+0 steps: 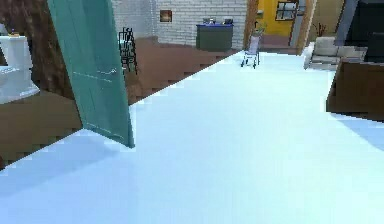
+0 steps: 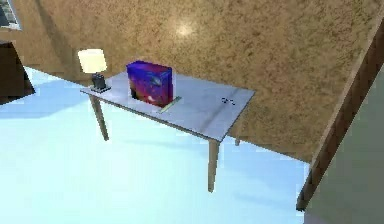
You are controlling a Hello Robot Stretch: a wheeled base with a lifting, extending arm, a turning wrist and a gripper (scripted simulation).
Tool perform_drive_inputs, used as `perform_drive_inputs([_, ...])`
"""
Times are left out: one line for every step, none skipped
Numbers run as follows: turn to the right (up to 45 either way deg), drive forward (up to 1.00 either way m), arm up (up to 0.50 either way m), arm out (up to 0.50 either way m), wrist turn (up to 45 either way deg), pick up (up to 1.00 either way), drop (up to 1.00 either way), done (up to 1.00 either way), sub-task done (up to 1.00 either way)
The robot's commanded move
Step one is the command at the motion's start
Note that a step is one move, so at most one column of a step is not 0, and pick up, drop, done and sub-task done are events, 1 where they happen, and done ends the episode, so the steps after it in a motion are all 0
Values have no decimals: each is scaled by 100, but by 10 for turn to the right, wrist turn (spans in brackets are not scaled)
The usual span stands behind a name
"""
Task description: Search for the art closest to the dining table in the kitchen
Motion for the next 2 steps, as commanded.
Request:
perform_drive_inputs([0,100,0,0,0,0,0,0,0])
perform_drive_inputs([0,95,0,0,0,0,0,0,0])
